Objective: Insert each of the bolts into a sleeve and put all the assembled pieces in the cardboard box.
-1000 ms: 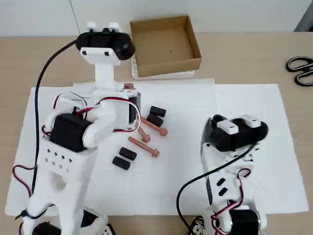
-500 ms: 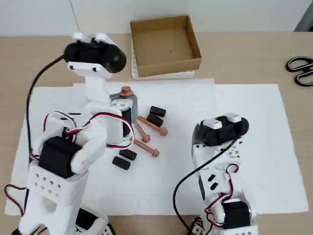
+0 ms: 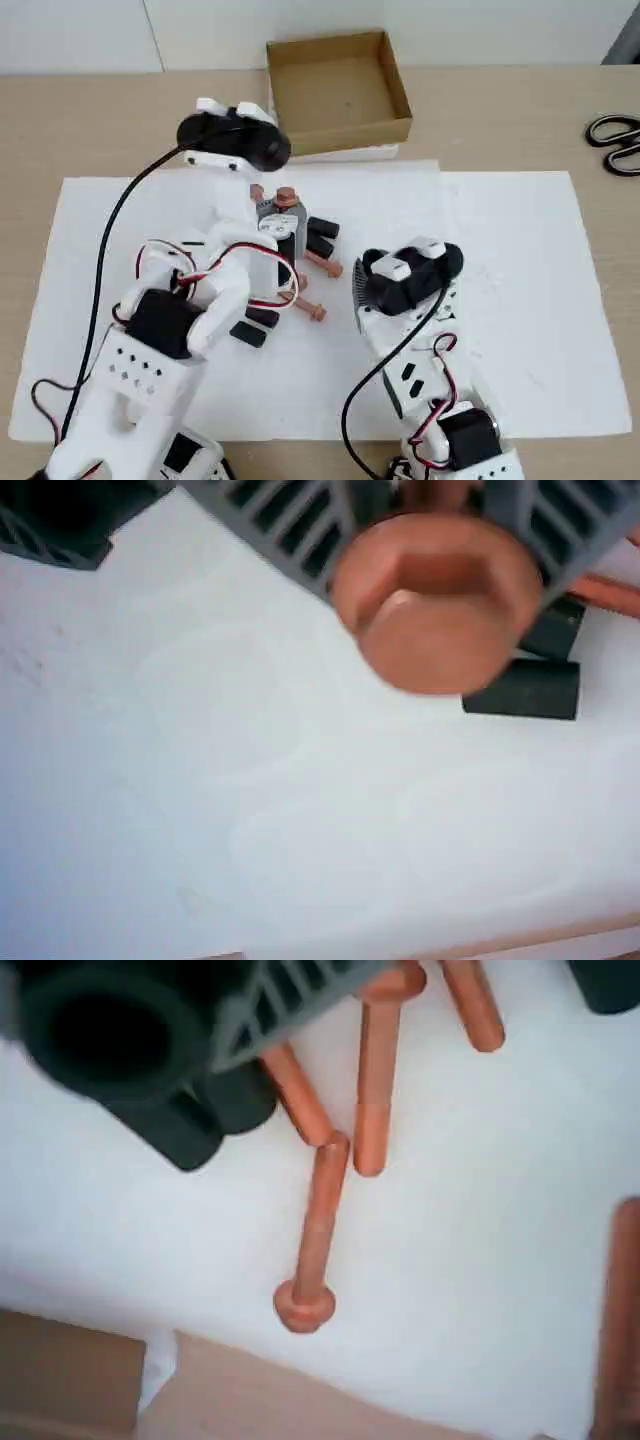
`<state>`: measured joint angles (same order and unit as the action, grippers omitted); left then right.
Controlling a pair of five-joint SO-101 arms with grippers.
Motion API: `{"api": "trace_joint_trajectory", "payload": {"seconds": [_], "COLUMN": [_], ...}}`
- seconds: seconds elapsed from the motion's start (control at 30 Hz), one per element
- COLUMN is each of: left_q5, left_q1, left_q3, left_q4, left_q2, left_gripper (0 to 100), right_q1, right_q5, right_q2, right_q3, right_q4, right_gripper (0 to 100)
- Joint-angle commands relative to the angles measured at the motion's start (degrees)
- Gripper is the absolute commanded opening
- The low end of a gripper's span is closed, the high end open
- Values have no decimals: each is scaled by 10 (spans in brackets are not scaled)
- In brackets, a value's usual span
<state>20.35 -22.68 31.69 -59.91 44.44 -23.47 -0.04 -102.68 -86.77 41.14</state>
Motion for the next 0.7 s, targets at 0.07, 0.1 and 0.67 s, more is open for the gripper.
{"api": "trace_joint_trajectory", "payload": {"seconds": [0.07, 0.1, 0.67], "left_q5": [-3, -3, 40], "left_q1": [7, 5, -60], "left_q3": [9, 24, 166], "left_q4": [57, 86, 236], "left_q2": [62, 69, 100], "left_gripper": [6, 6, 6], "right_q1": [-5, -5, -49], "right_q5": [-4, -4, -4], "right_q2": [-6, -6, -6], "right_q3": [-7, -11, -18], "right_q4": [-24, -25, -28], "right_gripper": [4, 4, 4]}}
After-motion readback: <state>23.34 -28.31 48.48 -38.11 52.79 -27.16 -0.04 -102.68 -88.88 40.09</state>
